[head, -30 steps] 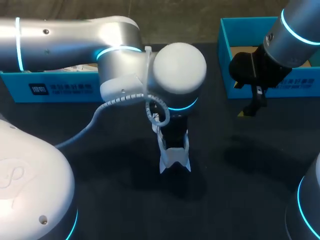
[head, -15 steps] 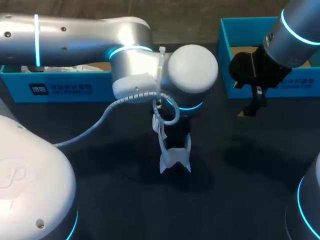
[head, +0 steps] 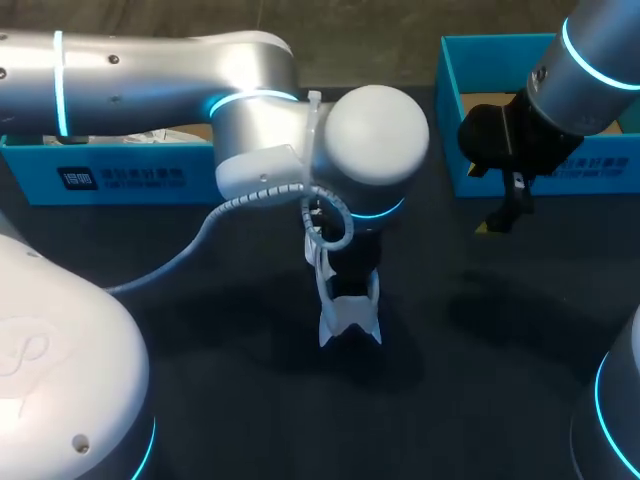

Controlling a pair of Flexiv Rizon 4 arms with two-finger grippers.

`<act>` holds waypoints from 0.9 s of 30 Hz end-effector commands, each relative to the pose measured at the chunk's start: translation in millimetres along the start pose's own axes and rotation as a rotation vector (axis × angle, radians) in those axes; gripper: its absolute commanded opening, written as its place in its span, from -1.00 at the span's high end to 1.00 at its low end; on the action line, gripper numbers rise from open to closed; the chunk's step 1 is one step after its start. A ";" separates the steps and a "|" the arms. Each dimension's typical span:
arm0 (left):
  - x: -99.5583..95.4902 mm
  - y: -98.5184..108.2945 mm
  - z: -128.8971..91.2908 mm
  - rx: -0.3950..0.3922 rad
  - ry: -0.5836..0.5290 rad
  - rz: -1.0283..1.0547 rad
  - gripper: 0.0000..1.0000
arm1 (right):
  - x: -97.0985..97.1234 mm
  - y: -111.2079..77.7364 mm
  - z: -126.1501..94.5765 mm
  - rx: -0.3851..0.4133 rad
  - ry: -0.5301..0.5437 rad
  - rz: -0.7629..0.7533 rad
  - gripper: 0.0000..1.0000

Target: Take the shoe out of the shoebox, open the shoe tongue, remove and reinsert the insole, then place the shoe into the shoebox

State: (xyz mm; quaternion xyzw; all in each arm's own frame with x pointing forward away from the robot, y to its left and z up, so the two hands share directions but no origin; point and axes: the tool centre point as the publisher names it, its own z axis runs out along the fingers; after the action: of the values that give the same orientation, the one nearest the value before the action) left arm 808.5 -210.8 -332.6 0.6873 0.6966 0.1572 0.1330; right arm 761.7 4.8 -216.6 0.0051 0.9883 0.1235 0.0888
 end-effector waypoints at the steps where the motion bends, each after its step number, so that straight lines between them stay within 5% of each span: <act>1: 9.4 -1.7 -16.2 -0.015 -0.015 -0.012 0.14 | 0.2 0.6 1.4 0.002 -0.001 0.001 -1.00; 11: 20.1 4.0 -43.4 -0.017 -0.073 -0.167 -0.28 | 0.2 0.6 1.4 0.002 -0.001 0.001 -1.00; 12: 21.6 4.6 -45.3 -0.022 -0.083 -0.178 -0.38 | 0.2 0.6 1.4 0.002 -0.001 0.001 -1.00; 14: 21.6 4.6 -45.3 -0.022 -0.083 -0.178 -1.00 | 0.2 0.6 1.4 0.002 -0.001 0.001 -1.00; 27: 21.6 4.6 -45.3 -0.022 -0.083 -0.178 -1.00 | 0.2 0.6 1.4 0.002 -0.001 0.001 -1.00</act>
State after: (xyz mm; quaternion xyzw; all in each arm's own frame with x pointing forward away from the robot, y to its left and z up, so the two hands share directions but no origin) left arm 794.4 -192.7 -289.1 0.6261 0.7478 0.1249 0.1822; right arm 761.7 4.8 -216.6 0.0050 0.9883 0.1235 0.0888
